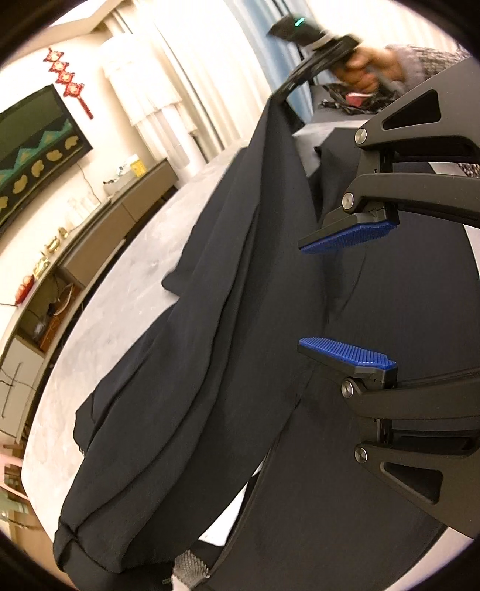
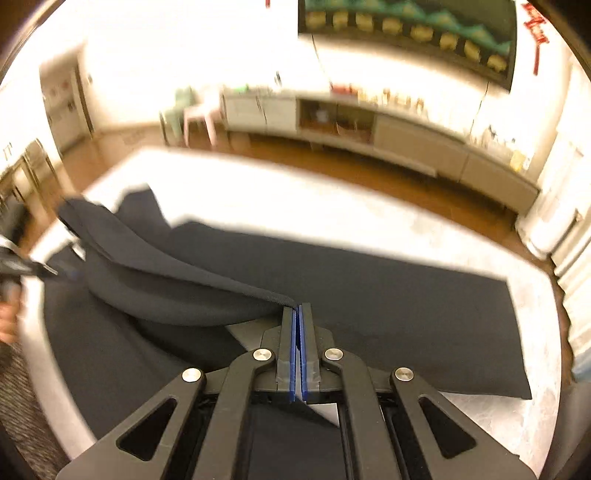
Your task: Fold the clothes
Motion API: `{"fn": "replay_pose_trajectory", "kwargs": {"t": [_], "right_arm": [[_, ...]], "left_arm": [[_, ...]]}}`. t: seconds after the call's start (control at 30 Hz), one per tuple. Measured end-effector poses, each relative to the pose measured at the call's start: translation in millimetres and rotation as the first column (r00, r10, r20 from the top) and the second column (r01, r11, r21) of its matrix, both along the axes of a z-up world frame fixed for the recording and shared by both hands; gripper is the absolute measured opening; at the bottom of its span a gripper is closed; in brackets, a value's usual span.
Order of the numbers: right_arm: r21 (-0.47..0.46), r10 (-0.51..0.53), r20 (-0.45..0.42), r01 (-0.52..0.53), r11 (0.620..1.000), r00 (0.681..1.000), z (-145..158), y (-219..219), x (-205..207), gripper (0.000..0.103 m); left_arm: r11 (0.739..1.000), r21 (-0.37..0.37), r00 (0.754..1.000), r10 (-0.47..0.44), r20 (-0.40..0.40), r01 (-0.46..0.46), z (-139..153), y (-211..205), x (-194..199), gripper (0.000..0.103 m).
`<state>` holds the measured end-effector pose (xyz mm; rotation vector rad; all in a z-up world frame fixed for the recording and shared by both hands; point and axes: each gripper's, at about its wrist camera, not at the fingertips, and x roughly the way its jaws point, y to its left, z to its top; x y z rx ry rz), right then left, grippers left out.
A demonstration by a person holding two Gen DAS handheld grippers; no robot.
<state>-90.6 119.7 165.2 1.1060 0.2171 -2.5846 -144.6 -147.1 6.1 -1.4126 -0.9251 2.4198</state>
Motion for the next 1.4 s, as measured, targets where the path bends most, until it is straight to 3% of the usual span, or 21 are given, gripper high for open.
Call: {"fn": "replay_pose_trajectory", "kwargs": {"t": [0.1, 0.17, 0.27, 0.3, 0.33, 0.37, 0.47, 0.53, 0.63, 0.77, 0.8, 0.9, 1.0, 1.03, 1.1, 1.2, 1.3, 1.4], "right_arm": [[-0.005, 0.065, -0.052, -0.065, 0.998, 0.997, 16.0, -24.3, 66.7, 0.002], [0.018, 0.095, -0.035, -0.095, 0.995, 0.995, 5.3, -37.9, 99.5, 0.002], [0.101, 0.114, 0.084, -0.122, 0.987, 0.99, -48.4, -41.0, 126.0, 0.003], [0.129, 0.114, 0.128, -0.131, 0.983, 0.985, -67.4, -40.8, 134.5, 0.009], [0.139, 0.093, 0.173, -0.117, 0.983, 0.981, -84.1, -34.7, 140.4, 0.013], [0.115, 0.044, 0.21, -0.07, 0.991, 0.977, -94.2, -20.0, 141.2, 0.023], [-0.044, -0.133, 0.248, 0.148, 0.988, 0.96, -96.1, 44.0, 134.2, 0.035], [-0.133, -0.284, 0.27, 0.328, 0.935, 0.92, -92.5, 92.4, 126.8, 0.042], [-0.16, -0.498, 0.293, 0.555, 0.816, 0.816, -93.3, 165.1, 116.3, 0.056], [-0.127, -0.659, 0.33, 0.724, 0.678, 0.676, -114.2, 240.0, 95.1, 0.059], [-0.109, -0.681, 0.333, 0.744, 0.659, 0.652, -118.9, 252.0, 89.1, 0.059], [-0.044, -0.711, 0.325, 0.761, 0.647, 0.623, -135.0, 271.9, 68.9, 0.059], [0.037, -0.717, 0.271, 0.738, 0.674, 0.642, -139.2, 266.0, 55.8, 0.059], [0.064, -0.715, 0.253, 0.727, 0.684, 0.651, -138.4, 263.9, 53.5, 0.054], [0.086, -0.69, 0.226, 0.692, 0.717, 0.687, -132.0, 250.8, 50.7, 0.019], [0.114, -0.655, 0.205, 0.647, 0.754, 0.727, -127.2, 232.4, 52.0, 0.004], [0.019, -0.673, 0.168, 0.681, 0.732, 0.72, -101.6, 239.4, 64.7, 0.004], [-0.204, -0.713, 0.088, 0.713, 0.671, 0.696, -47.8, 252.2, 105.8, 0.003]], "left_arm": [[0.999, 0.037, 0.999, 0.03, -0.011, -0.03, -3.7, -0.3, 3.6, 0.054], [0.997, 0.06, 0.999, 0.053, -0.013, -0.052, -6.5, -1.2, 6.1, 0.057], [0.994, 0.066, 0.996, 0.087, -0.007, -0.086, -9.5, -9.8, 6.9, 0.058], [0.993, 0.068, 0.995, 0.098, -0.005, -0.098, -10.5, -12.7, 7.1, 0.058], [0.992, 0.07, 0.994, 0.11, -0.003, -0.109, -11.6, -15.6, 7.4, 0.058], [0.99, 0.072, 0.993, 0.121, -0.001, -0.12, -12.6, -18.5, 7.6, 0.058], [0.985, 0.078, 0.988, 0.155, 0.005, -0.154, -15.6, -27.1, 8.3, 0.058], [0.981, 0.083, 0.984, 0.177, 0.009, -0.177, -17.1, -32.9, 8.6, 0.059], [0.977, 0.087, 0.981, 0.195, 0.013, -0.196, -19.2, -38.2, 7.6, 0.059], [0.985, 0.072, 0.987, 0.158, 0.023, -0.159, -24.6, -30.4, 3.7, 0.059], [0.986, 0.071, 0.988, 0.151, 0.024, -0.152, -25.3, -28.2, 4.8, 0.059], [0.989, 0.063, 0.991, 0.133, 0.031, -0.134, -27.7, -23.8, 5.7, 0.059], [0.991, 0.047, 0.991, 0.125, 0.046, -0.127, -31.5, -20.8, 4.0, 0.06], [0.992, 0.04, 0.991, 0.122, 0.052, -0.124, -33.2, -19.7, 3.2, 0.06], [0.993, 0.024, 0.992, 0.111, 0.061, -0.113, -36.1, -16.7, 1.7, 0.06], [0.996, -0.011, 0.994, 0.086, 0.069, -0.086, -39.8, -9.9, -1.0, 0.06], [0.997, -0.032, 0.994, 0.069, 0.084, -0.066, -43.0, -6.3, -0.4, 0.06], [0.997, -0.035, 0.993, 0.069, 0.1, -0.065, -45.5, -8.4, 4.5, 0.06]]}}
